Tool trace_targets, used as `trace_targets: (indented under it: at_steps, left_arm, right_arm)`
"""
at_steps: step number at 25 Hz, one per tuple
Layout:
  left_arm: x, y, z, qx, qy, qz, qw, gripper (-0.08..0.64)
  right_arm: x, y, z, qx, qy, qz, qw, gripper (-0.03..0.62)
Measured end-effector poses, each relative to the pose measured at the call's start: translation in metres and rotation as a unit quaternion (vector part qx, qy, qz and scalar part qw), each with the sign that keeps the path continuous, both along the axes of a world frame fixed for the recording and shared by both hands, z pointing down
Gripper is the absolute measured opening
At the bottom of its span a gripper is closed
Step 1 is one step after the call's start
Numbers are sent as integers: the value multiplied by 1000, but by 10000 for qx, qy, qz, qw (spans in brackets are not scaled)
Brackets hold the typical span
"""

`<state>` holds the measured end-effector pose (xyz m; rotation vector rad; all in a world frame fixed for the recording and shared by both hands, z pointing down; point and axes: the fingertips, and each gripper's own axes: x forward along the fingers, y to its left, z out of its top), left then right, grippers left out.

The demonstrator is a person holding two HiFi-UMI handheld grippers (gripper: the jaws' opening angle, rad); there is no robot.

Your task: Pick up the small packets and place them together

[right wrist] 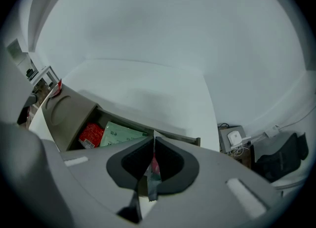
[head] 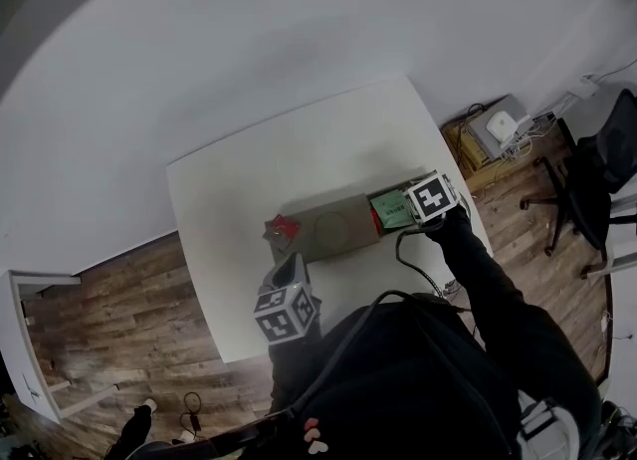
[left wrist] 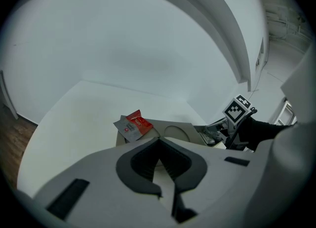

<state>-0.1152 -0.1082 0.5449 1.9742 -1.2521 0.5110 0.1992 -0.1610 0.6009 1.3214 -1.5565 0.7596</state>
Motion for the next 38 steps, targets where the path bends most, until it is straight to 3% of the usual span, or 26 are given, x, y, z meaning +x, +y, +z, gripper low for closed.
trace_targets:
  at_steps: [25,31,38]
  left_arm:
    - [23,1,-3,-124,-45,271,9995,-2]
    - [22,4,-2,-202,-53,245,9995,-2]
    - [22,7,1,-322,-71,245,9992,0]
  right_arm:
    - [-5,21,-73,564,-564,-383,9961,2]
    - [-35,10,-109,1088,-746,-735,9885,2]
    - [-100,-2,-123,1457,-921,-1594,9720,2]
